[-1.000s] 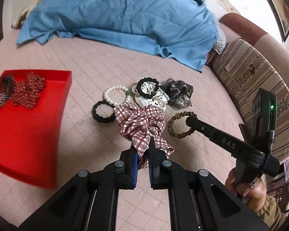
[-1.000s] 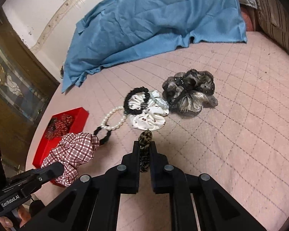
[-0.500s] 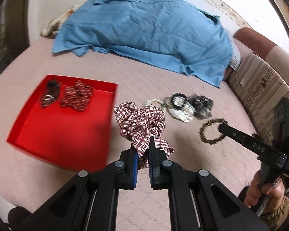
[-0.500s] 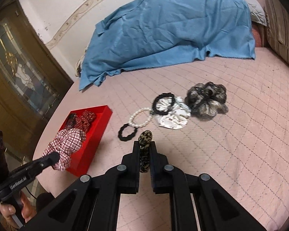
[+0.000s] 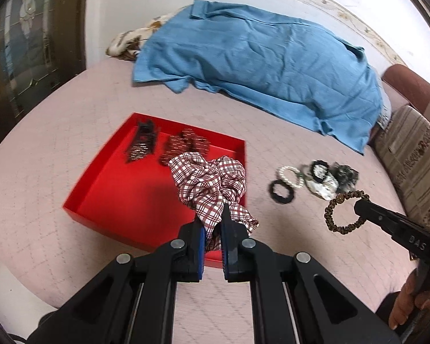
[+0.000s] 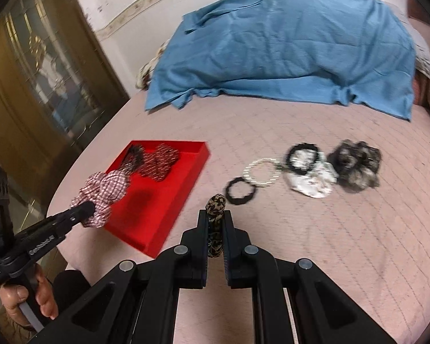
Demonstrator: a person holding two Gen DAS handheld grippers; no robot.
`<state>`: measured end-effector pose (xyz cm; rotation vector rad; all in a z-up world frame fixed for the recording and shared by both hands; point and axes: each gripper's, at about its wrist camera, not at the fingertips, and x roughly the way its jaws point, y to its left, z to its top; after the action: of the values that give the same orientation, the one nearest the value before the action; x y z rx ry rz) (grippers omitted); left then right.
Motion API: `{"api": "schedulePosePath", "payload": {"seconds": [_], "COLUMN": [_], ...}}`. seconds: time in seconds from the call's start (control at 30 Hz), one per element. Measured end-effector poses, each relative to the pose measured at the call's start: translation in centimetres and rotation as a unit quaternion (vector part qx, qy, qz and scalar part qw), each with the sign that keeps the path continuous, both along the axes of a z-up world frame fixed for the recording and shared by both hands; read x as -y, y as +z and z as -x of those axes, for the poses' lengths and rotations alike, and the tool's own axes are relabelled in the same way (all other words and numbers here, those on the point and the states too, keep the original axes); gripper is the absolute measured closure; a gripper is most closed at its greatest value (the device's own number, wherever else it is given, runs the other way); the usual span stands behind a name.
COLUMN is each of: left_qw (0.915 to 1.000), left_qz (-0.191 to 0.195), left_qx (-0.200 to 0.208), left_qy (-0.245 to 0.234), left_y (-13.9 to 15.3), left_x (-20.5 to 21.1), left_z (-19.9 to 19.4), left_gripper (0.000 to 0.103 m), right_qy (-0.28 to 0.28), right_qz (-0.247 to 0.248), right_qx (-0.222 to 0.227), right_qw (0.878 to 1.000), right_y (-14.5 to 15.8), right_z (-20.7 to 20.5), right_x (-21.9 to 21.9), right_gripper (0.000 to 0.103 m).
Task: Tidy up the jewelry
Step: 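Lower both held items into the red tray and open both tools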
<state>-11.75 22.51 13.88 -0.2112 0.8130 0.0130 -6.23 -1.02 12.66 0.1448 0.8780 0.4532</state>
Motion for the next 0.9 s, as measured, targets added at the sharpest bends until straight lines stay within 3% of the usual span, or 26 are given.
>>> {"api": "schedulePosePath", "payload": {"seconds": [0.5,0.9], "left_qw": [0.9982,0.9958], "left_qz": [-0.012,-0.033], "left_qx": [-0.031,-0.071], "left_qy": [0.05,0.047], "left_y": [-3.3,-5.8], "left_x": [-8.3,-10.9], "left_z": [-3.0,-7.2], "left_gripper": [0.094,0.094], "right_qy": [0.081,0.128], "right_qz": [0.018,-0.036], "right_qx": [-0.015,-0.067], "right_qw": [0.996,0.989], "right_y": [-0.7,-4.0], "right_z": [-4.0,-8.5], "right_x": [-10.9,-18.3], "right_gripper": [0.093,0.093]}}
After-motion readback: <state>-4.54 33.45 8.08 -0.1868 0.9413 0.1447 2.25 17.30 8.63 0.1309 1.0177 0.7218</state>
